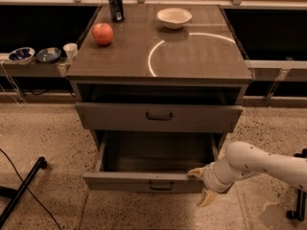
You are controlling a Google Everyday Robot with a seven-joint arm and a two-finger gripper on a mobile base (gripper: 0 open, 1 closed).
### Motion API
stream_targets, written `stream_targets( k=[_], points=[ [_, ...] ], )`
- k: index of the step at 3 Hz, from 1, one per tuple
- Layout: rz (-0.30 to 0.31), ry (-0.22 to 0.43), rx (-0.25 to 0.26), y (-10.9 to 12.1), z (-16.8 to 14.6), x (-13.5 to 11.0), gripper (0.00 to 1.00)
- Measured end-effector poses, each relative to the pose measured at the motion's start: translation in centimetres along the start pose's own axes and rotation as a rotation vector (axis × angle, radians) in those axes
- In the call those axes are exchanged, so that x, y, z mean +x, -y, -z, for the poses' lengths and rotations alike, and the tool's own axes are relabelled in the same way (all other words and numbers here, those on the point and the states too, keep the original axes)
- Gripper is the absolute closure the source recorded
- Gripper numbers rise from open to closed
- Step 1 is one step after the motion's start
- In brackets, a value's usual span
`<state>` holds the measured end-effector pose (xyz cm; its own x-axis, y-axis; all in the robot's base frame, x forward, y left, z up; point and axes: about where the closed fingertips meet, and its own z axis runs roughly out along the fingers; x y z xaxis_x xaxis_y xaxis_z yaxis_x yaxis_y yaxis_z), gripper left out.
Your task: Open middle drawer
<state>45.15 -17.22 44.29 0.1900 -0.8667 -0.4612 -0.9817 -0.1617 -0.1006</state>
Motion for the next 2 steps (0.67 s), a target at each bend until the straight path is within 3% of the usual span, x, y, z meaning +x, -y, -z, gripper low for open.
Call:
stream_targets(
  k=[1, 2],
  points=[
    [0.022, -0.007, 0.016, 0.2, 0.9, -0.8, 0.33],
    [0.034, -0.025, 0.091, 2.6, 3.4, -0.7, 0.36]
  ],
)
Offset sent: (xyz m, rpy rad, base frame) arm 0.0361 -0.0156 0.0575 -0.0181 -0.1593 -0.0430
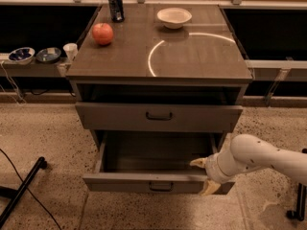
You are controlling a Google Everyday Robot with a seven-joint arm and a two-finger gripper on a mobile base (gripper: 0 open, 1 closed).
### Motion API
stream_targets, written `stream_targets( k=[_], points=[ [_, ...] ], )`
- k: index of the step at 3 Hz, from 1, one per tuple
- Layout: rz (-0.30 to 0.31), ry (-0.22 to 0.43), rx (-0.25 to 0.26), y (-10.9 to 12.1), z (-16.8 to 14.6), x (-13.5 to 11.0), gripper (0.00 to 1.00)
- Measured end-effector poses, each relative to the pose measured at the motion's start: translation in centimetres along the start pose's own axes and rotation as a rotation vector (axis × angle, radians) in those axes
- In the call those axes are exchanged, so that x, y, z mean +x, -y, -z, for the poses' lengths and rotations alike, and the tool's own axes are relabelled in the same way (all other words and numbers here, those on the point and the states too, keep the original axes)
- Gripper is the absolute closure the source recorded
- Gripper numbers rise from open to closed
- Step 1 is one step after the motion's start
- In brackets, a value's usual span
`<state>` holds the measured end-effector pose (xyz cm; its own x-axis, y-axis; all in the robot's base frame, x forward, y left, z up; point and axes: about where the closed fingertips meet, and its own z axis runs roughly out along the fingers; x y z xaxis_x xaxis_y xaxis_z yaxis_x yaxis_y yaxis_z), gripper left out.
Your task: Open middle drawer
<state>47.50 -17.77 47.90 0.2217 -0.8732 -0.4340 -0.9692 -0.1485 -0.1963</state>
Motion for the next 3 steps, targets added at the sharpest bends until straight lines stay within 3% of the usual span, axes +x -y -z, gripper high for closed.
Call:
stream_targets(
  k=[2, 3],
  points=[
    [0.025, 0.004, 0.084, 5.0, 1.4, 0.2, 0.58],
    [0.009, -0.011, 0.117, 7.9, -0.7, 0.9, 0.86]
  ],
)
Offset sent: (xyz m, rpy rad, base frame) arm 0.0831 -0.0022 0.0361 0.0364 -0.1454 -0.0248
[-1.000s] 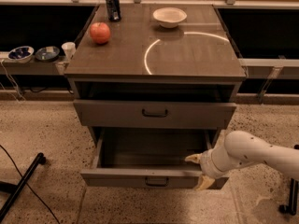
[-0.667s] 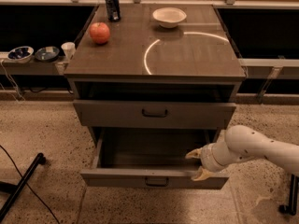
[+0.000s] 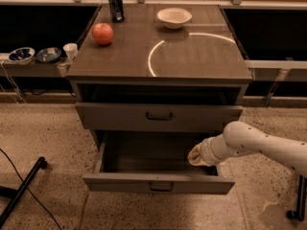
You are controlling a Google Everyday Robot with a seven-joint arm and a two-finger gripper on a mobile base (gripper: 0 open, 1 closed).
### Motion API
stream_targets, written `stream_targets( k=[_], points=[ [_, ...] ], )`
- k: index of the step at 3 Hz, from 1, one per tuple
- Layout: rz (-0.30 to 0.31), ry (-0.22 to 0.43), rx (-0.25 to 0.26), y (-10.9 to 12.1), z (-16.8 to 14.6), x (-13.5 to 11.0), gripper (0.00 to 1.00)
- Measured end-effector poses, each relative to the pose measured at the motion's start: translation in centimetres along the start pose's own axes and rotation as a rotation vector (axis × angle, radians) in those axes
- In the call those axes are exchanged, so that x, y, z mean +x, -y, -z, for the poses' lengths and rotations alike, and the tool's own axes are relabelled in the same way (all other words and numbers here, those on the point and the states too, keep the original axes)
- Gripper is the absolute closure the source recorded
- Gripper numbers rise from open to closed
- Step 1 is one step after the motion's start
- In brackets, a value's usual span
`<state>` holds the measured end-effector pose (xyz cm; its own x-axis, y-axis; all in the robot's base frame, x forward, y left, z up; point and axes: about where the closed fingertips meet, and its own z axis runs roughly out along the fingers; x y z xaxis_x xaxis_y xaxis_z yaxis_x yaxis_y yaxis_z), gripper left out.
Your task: Open middle drawer
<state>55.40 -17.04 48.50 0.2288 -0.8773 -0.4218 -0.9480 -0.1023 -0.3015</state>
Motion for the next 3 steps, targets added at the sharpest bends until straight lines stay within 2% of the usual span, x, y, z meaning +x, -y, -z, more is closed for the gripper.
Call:
stream_targets(
  k=[1, 2, 3],
  points=[
    [-0.017, -0.005, 0.006, 1.0, -2.3, 0.6, 1.00],
    [-0.050, -0.013, -0.021, 1.2, -4.9, 1.9, 1.00],
    [-0.079, -0.014, -0.088, -0.5, -7.7, 2.9, 1.00]
  ],
)
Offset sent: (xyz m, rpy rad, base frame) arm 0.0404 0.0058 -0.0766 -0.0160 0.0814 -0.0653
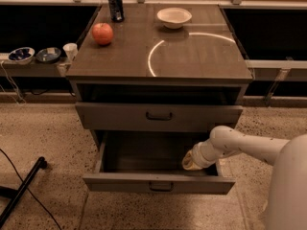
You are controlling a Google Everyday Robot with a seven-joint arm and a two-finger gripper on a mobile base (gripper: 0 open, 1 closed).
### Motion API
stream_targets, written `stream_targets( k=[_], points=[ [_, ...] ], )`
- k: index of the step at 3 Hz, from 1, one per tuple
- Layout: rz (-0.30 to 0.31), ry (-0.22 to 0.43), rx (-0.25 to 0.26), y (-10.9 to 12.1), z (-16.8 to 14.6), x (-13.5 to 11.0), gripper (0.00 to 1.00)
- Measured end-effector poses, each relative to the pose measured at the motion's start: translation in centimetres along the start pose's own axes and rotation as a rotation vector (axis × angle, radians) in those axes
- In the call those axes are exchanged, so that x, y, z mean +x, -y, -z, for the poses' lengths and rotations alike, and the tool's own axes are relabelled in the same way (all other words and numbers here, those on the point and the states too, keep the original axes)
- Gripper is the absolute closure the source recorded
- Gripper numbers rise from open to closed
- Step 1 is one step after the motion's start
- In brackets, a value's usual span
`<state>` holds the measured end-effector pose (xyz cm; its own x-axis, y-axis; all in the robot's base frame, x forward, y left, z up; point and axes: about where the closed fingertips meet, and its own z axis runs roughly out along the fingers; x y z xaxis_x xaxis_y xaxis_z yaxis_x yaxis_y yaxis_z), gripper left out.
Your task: Open middle drawer
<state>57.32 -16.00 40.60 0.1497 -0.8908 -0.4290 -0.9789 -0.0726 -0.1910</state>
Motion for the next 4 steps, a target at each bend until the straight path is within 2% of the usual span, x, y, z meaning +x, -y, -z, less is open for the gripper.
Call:
stream_targets(
  k=[2, 4],
  points=[
    [-0.003, 0.015, -0.098, -3.7, -1.6, 0.1, 1.00],
    [0.020, 0.056, -0.192, -8.0, -0.1, -0.9, 1.00]
  ],
)
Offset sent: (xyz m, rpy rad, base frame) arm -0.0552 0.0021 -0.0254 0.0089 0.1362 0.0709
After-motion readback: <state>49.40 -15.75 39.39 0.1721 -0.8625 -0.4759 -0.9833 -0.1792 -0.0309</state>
